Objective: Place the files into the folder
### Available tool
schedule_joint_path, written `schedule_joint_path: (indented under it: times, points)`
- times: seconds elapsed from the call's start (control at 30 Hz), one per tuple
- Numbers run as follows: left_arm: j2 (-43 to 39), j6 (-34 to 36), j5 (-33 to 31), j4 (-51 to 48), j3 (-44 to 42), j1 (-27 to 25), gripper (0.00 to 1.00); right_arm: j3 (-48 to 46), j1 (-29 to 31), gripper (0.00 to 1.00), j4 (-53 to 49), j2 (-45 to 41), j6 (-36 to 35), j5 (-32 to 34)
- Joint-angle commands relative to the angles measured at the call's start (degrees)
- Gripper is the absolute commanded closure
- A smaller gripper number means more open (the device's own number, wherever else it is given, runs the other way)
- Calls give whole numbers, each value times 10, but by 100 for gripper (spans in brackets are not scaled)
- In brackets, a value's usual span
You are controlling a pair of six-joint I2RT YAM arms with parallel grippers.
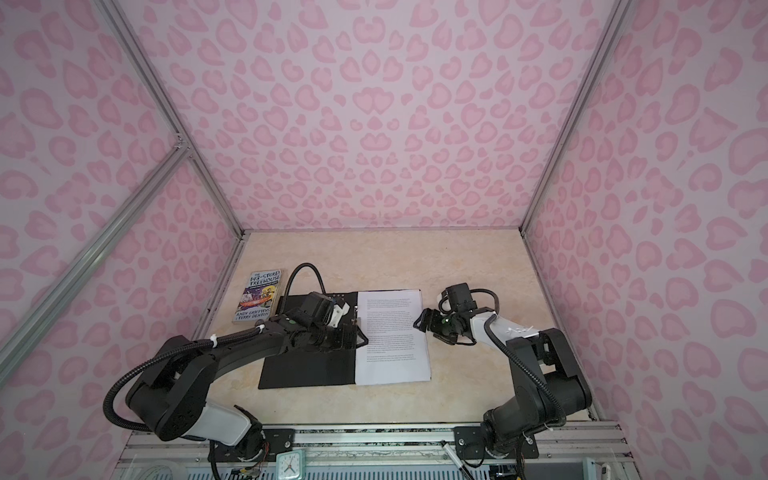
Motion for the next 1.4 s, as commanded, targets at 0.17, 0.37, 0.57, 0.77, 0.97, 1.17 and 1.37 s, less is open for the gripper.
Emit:
schedule_joint_path:
  times: [0.17,0.37,0.57,0.77,0.97,1.17,1.37]
  points:
    - [55,-27,11,64,22,-21,0,-10,-32,19,-2,9,-6,-11]
    - [94,-43,11,90,45,-36,0,-12,-83,19,1,13,-18,-25]
    - [148,-65,9,121,93,-57,0,10,-148,19,-26,3,-34,-6]
    - [195,-76,27,127,178,-58,1,59,-148,19,-65,-14,-48,12]
    - [202,-72,41,84,254,-50,1,91,-138,18,-87,-23,-53,32]
    - [98,-79,66,80,205,-19,1,151,-103,18,-120,10,-88,43]
    - [-15,-90,95,70,95,70,1,168,-112,16,-113,52,-91,73]
